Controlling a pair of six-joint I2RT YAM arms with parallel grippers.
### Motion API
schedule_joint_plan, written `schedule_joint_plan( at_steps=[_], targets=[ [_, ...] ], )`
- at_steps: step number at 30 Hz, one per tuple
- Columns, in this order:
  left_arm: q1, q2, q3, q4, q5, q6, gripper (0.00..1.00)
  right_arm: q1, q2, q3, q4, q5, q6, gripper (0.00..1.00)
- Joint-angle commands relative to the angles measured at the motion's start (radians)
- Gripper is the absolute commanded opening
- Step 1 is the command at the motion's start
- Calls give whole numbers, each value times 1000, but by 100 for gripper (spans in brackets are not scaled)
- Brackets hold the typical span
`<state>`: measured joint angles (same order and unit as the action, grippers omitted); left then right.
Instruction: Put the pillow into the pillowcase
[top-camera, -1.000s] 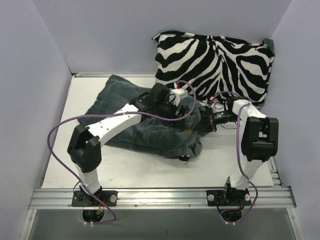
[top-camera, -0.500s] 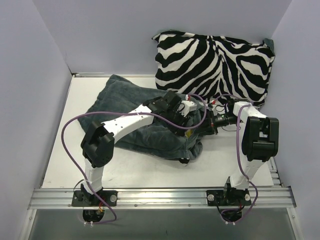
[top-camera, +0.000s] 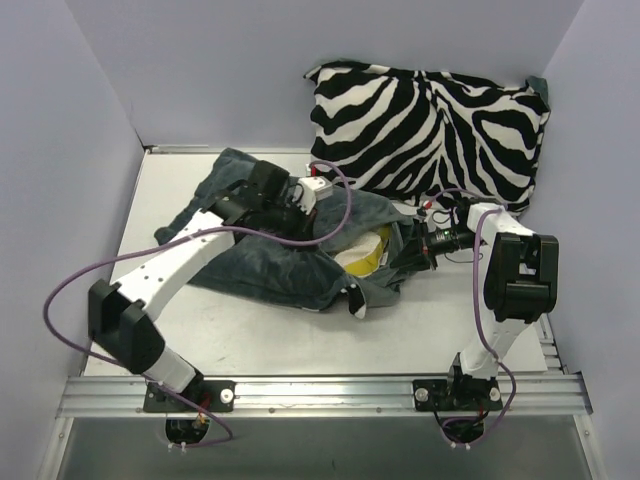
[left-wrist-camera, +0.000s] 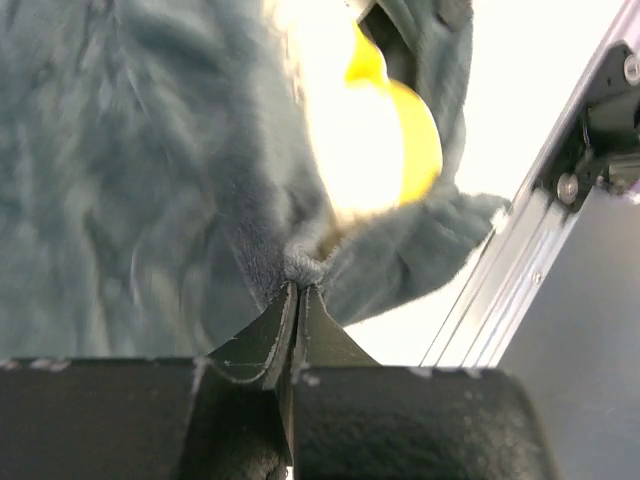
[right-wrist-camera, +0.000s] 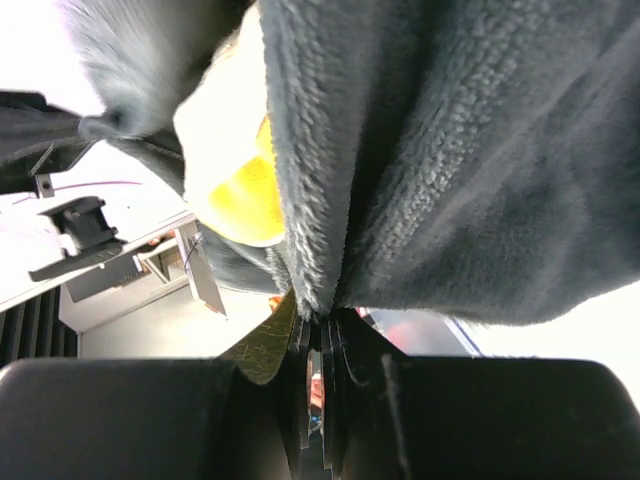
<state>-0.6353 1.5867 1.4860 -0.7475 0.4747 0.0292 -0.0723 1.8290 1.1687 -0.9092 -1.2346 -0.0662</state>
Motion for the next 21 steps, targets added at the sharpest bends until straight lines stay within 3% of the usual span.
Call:
schedule_joint_plan(
  at_steps=[1,5,7,9,11,12,13,17,21],
  targets=[
    [-7,-135,-122,-39,-4,123,0,-9,-40,5,-66,0,-18,0],
    [-10,-114,-155,-56,-54,85,0,-7,-42,6,-66,-19,-11,0],
    [-4,-50,-110,-84,-91,75,7,-6,-46,6,-66,-23,-9,0],
    [-3,-13,0,-125,-65,90,28,-1,-51,5,-68,-23,-7,0],
    [-4,13,115,-136,49,139,45,-1,-54,5,-71,-29,-7,0],
    [-4,18,149,-138,102,165,61,2,-56,3,-71,-29,-9,0],
    [-7,25,177,-141,164,188,66,5,-56,-1,-71,-28,-10,0],
    [-64,81,289,-148,284,230,67,11,-59,-6,-72,-20,-18,0],
    [-180,124,293,-151,205,340,67,14,-59,-9,-71,-22,-18,0]
  ],
)
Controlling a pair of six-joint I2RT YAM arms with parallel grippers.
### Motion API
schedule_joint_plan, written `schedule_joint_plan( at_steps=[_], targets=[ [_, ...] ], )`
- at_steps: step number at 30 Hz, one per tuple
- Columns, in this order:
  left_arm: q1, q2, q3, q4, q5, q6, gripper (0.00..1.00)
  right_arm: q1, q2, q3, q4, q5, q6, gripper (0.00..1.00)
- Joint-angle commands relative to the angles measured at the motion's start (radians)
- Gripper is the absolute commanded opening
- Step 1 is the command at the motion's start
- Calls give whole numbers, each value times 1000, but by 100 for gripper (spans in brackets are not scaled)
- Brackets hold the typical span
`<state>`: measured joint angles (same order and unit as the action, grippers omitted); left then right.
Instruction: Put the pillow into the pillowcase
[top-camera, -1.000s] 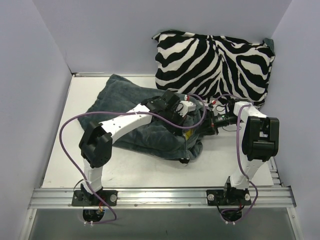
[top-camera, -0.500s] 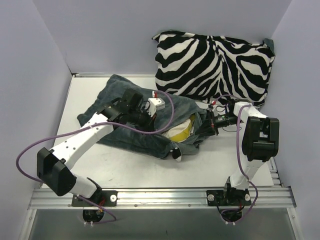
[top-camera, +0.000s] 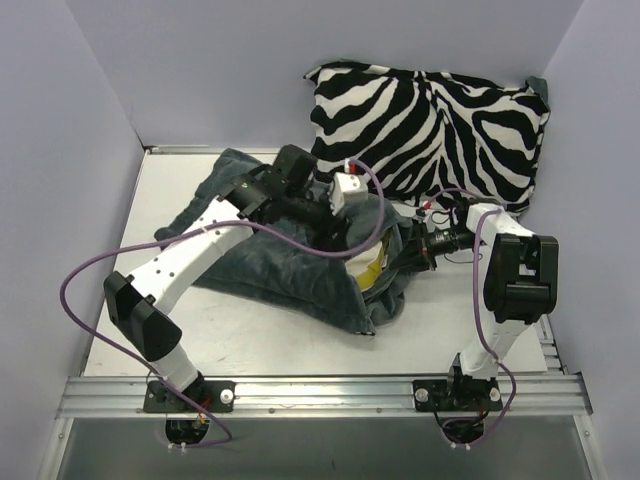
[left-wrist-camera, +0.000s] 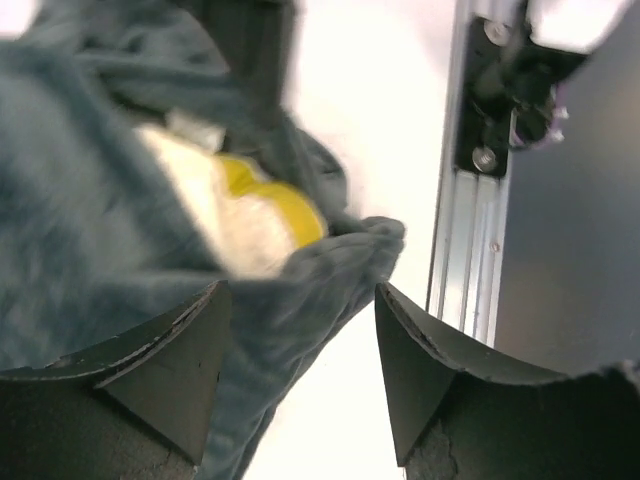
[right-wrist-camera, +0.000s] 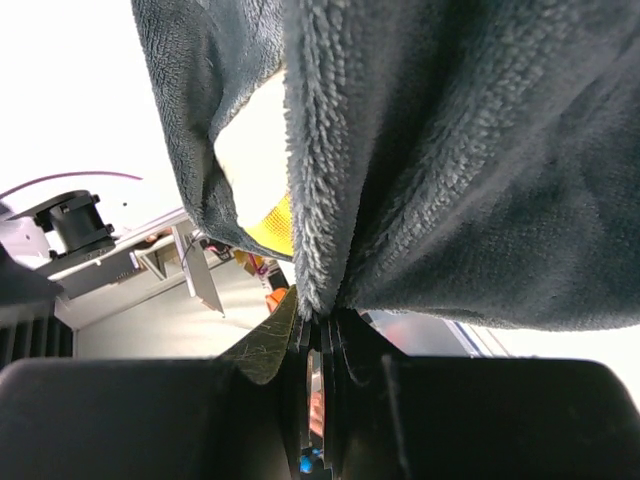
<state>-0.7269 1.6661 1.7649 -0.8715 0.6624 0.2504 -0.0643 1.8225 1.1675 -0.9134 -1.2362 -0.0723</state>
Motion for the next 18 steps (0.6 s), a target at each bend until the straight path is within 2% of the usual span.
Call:
schedule_joint_plan(
  at_steps=[1,3,11,15,16,18],
  targets=[
    [-113,70,8,-30,-19,139,67,8,-52,-8,-67,-22,-11,0],
    [-158,99,-11,-32,-113,170,67,8,-55,-9,-68,-22,-11,0],
    [-164,187,-58,63,-369,191,68,12,-65,-17,-71,-17,-9,0],
    [-172,210,-74,63,-389,196,51,14,-75,-29,-74,-22,-6,0],
    [-170,221,-77,60,-386,191,44,14,-78,-28,-74,-29,-4,0],
    [-164,231,-74,62,-348,170,37,12,-86,-28,-77,-34,0,0]
  ],
)
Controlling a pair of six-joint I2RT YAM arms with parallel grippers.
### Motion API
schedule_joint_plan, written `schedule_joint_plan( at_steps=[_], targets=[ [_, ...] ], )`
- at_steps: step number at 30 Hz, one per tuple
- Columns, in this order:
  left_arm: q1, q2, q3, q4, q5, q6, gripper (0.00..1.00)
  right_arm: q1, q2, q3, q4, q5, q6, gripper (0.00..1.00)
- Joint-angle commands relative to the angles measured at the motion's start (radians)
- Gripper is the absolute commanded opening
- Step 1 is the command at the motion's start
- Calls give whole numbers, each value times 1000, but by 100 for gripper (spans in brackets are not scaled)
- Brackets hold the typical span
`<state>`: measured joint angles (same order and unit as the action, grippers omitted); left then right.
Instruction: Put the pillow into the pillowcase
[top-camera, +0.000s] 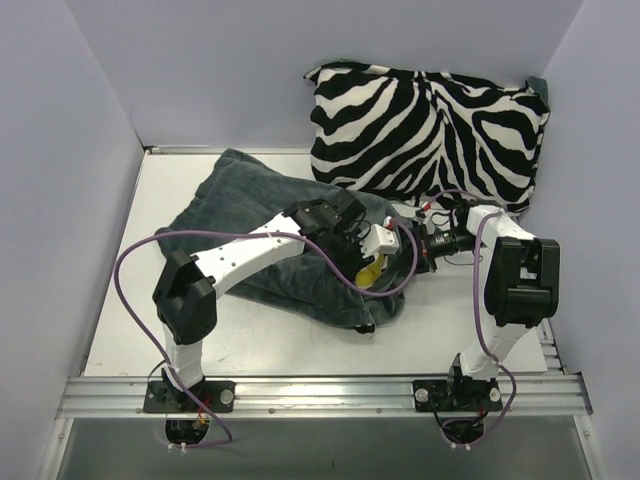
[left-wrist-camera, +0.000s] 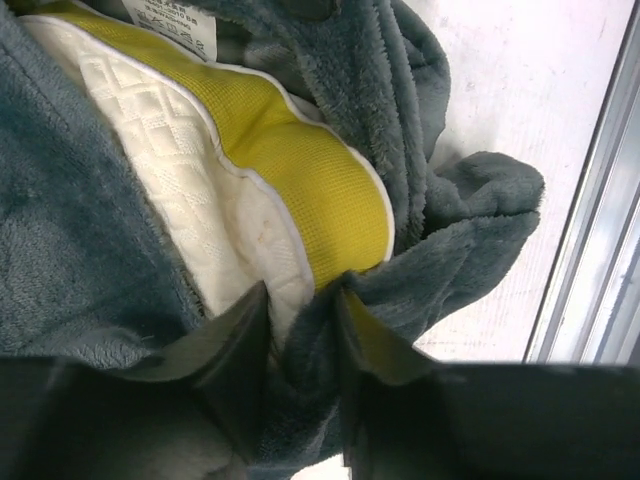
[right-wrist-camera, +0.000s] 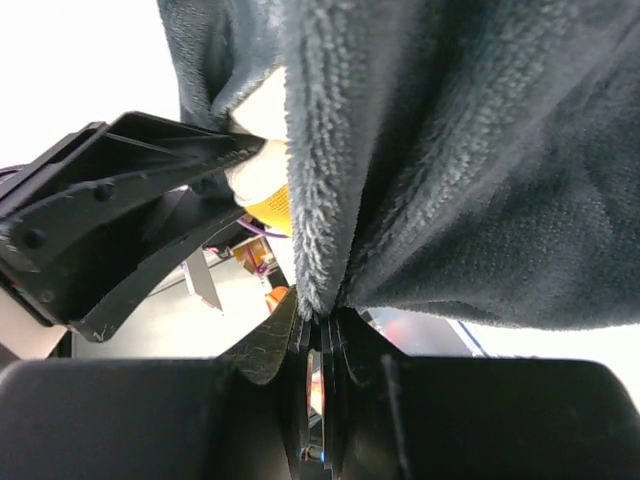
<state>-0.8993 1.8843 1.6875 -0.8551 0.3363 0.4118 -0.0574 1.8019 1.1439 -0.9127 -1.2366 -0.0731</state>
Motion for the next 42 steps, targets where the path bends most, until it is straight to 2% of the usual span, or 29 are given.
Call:
schedule_joint_plan(
  at_steps=[1,3,4,6,10,12,15,17,18,19,21,22,23,26,31,34,35,36,37,38,40,42],
  targets=[
    [13,25,8,45,2,2,30,8,-67,-3,-78,-35,2,0],
    [29,36,17,68,82,-48,18,11,-79,-4,-81,-50,6,0],
    [34,45,21,124,102,-77,9,22,-82,-6,-83,-61,9,0],
    [39,67,43,178,124,-183,1,45,-91,-3,-98,-116,6,0],
    [37,154,74,357,110,-333,0,114,-111,16,-127,-260,-8,0],
    [37,170,19,434,61,-393,0,122,-113,19,-130,-375,-7,0],
    [45,168,-90,542,59,-461,1,99,-90,63,-175,-408,-45,0],
    [60,116,-144,561,134,-488,15,76,-40,129,-323,-403,-147,0],
    [66,83,-205,564,173,-487,21,61,-15,155,-384,-396,-271,0],
    [77,3,-245,564,208,-484,31,35,6,193,-428,-379,-313,0],
    [82,-89,-325,551,318,-470,44,21,56,217,-456,-371,-346,0],
    [82,-175,-337,524,346,-456,58,19,74,235,-471,-357,-375,0],
    [73,-216,-345,501,366,-424,64,21,106,266,-521,-356,-405,0],
    [69,-341,-338,423,356,-384,81,42,142,283,-535,-345,-439,0],
    [88,-389,-273,311,202,-386,84,96,165,275,-525,-302,-442,0],
    [89,-328,-247,253,42,-383,81,119,122,216,-352,-171,-215,0],
    [89,-303,-217,234,14,-378,81,114,26,158,-67,-82,148,0],
    [91,-253,-200,219,-11,-387,80,101,-42,93,72,92,274,0],
    [95,-229,-189,203,-14,-396,79,91,-111,-14,171,112,358,0],
    [97,-211,-166,197,-13,-404,79,90,-193,-35,266,115,418,0],
    [100,-168,-158,200,-22,-435,80,102,-228,-61,273,115,464,0],
    [97,-134,-164,211,-3,-453,80,110,-262,-72,285,130,441,0]
  ],
)
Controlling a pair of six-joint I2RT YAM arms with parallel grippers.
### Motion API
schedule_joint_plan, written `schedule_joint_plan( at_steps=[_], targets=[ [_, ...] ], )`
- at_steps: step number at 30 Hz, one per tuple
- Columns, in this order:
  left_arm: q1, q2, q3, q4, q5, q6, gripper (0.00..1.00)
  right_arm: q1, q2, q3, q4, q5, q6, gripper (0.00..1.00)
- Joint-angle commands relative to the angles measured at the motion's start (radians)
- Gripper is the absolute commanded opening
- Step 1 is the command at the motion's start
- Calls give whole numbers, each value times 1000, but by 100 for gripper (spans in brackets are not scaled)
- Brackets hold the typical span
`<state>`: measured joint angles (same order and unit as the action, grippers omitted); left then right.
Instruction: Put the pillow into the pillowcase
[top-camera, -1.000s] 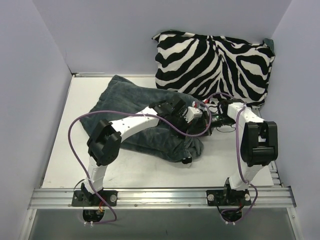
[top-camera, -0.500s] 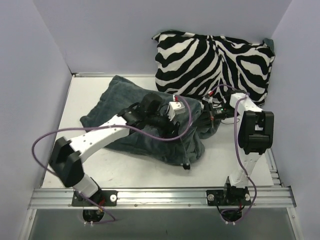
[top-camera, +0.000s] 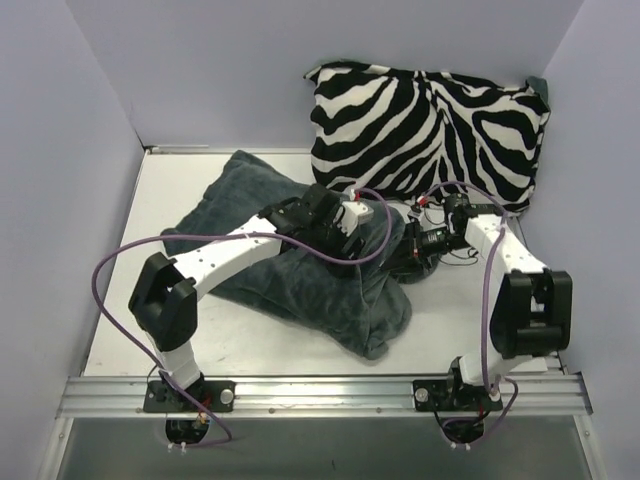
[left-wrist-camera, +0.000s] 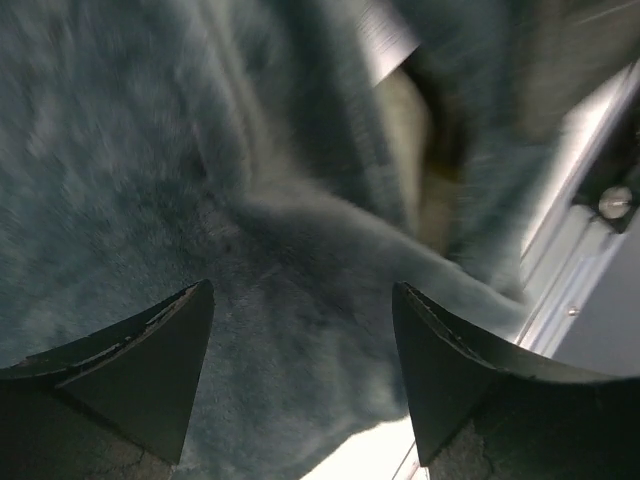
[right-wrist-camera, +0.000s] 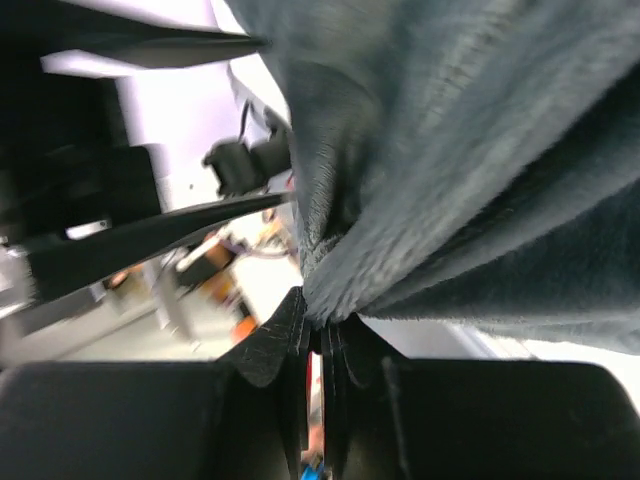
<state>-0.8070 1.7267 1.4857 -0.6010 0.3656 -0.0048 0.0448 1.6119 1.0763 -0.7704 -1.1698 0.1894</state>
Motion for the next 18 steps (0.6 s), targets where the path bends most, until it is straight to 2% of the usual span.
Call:
schedule_joint_plan(
  at_steps=[1,4,6,7,8,9,10,11,13,14,18],
  targets=[
    [6,36,35,-28,-34,-46,80,4,-73,-10,141,76,171,0],
    [18,111,56,-10,-30,-106,78,1,-50,-24,140,75,153,0],
    [49,145,67,12,48,-153,70,-2,-27,-10,140,96,139,0],
    [63,174,88,29,82,-164,54,-3,-15,-6,138,99,130,0],
    [75,183,103,33,123,-181,43,-5,3,-3,138,101,127,0],
    [104,182,116,44,221,-187,34,-8,9,-4,138,102,124,0],
    [117,172,131,90,258,-205,27,-10,14,-7,135,107,117,0],
    [129,157,130,122,307,-218,15,-10,13,-10,137,113,116,0],
    [160,102,131,241,437,-266,3,-8,6,-27,140,121,111,0],
    [164,87,148,266,461,-308,0,-5,3,-30,141,122,107,0],
    [148,-15,144,365,544,-351,0,35,40,-6,201,143,143,0]
  ],
)
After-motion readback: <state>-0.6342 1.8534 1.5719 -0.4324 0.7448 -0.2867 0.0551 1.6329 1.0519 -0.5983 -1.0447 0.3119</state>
